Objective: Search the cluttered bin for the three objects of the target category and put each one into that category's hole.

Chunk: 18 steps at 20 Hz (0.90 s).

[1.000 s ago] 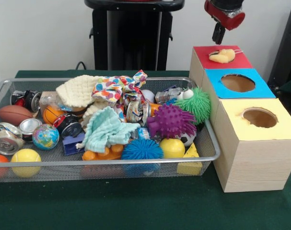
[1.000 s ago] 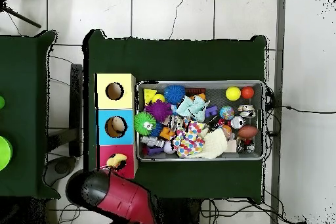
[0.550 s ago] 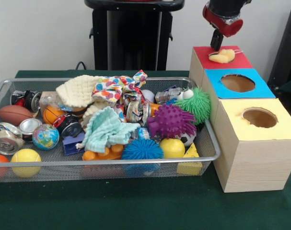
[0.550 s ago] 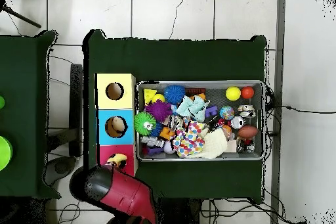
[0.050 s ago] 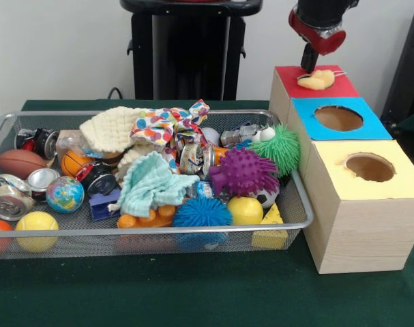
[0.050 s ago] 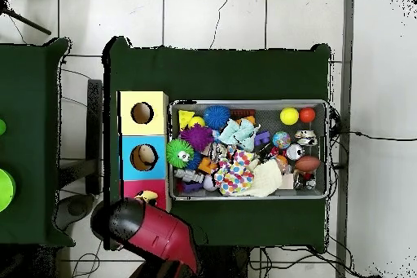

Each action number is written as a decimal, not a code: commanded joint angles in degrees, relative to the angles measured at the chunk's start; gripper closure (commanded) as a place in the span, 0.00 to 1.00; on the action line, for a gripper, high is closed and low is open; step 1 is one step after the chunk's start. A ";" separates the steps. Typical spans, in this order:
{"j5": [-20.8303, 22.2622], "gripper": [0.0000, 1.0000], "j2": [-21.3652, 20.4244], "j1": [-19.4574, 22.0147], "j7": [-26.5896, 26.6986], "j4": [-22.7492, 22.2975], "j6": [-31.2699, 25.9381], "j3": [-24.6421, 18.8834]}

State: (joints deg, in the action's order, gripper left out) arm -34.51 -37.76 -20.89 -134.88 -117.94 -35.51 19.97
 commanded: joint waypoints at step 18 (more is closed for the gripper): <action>-0.06 1.00 2.26 1.69 -19.69 18.34 -16.09 2.07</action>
State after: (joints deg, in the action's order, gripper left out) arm -34.43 -37.21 -20.84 -135.24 -108.59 -47.11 22.72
